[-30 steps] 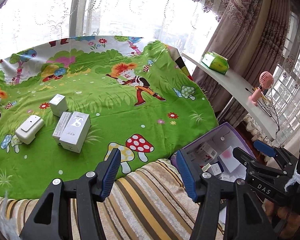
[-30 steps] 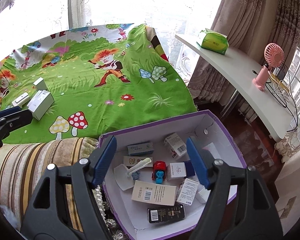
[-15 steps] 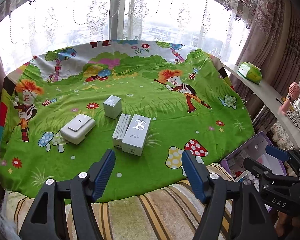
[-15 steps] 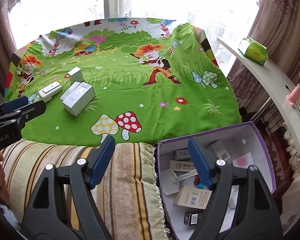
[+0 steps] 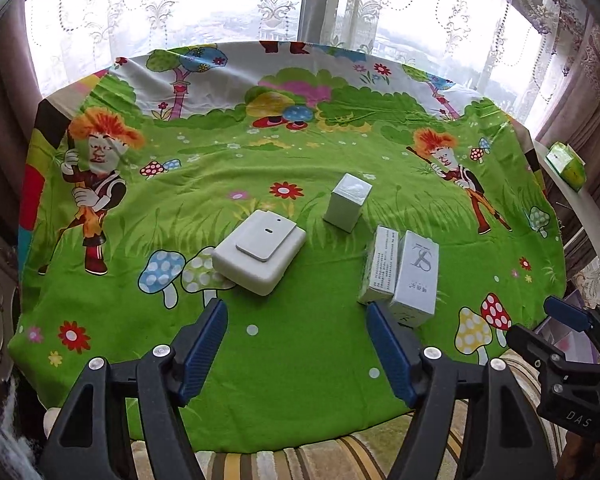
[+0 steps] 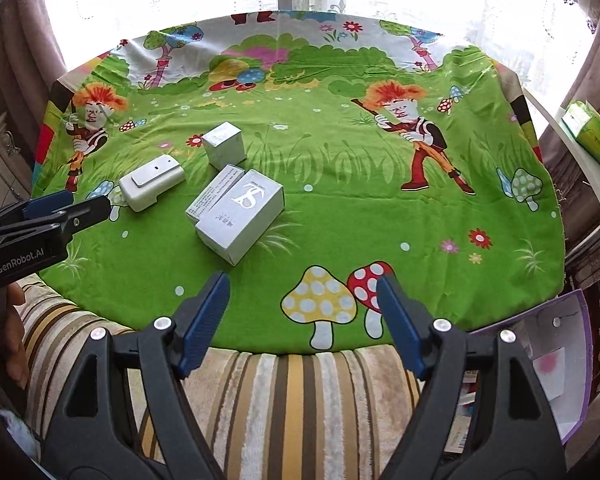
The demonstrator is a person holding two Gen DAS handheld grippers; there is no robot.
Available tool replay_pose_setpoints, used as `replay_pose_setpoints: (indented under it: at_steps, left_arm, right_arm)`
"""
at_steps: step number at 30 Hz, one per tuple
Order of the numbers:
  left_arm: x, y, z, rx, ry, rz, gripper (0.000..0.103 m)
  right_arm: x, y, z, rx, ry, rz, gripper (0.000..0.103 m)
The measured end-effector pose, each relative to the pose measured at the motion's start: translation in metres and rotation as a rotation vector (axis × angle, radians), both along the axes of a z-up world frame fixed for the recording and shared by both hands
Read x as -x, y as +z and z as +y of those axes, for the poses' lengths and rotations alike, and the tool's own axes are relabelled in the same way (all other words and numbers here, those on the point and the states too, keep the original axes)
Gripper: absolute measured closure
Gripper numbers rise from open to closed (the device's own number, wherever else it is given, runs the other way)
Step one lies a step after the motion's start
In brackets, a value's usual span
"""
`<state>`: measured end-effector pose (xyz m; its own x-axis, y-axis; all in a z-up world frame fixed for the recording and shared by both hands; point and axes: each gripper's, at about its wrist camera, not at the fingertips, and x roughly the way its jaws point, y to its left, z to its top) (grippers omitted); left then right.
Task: Organize rigid objects
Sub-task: 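Move both open tools back toward the remaining items on the bedspread, then grasp the white plastic case with the left tool while the right tool grasps the white S-logo box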
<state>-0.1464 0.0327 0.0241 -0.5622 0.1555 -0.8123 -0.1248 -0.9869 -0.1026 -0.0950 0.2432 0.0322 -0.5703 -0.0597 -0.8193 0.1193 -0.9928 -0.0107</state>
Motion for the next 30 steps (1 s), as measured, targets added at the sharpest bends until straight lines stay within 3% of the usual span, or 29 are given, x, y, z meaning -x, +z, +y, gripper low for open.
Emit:
replay_pose_setpoints:
  at_steps: [8, 24, 30]
  left_arm:
    - [0.051, -0.030, -0.005, 0.039, -0.045, -0.108, 0.028]
    - [0.109, -0.084, 0.001, 0.142, -0.112, -0.176, 0.018]
    - [0.105, -0.081, 0.001, 0.131, -0.124, -0.146, 0.023]
  right_arm:
    - [0.040, -0.023, -0.035, 0.007, 0.035, -0.075, 0.025]
    - [0.072, -0.052, -0.060, -0.006, 0.031, -0.132, 0.022]
    - [0.079, -0.064, -0.058, -0.008, 0.023, -0.162, 0.022]
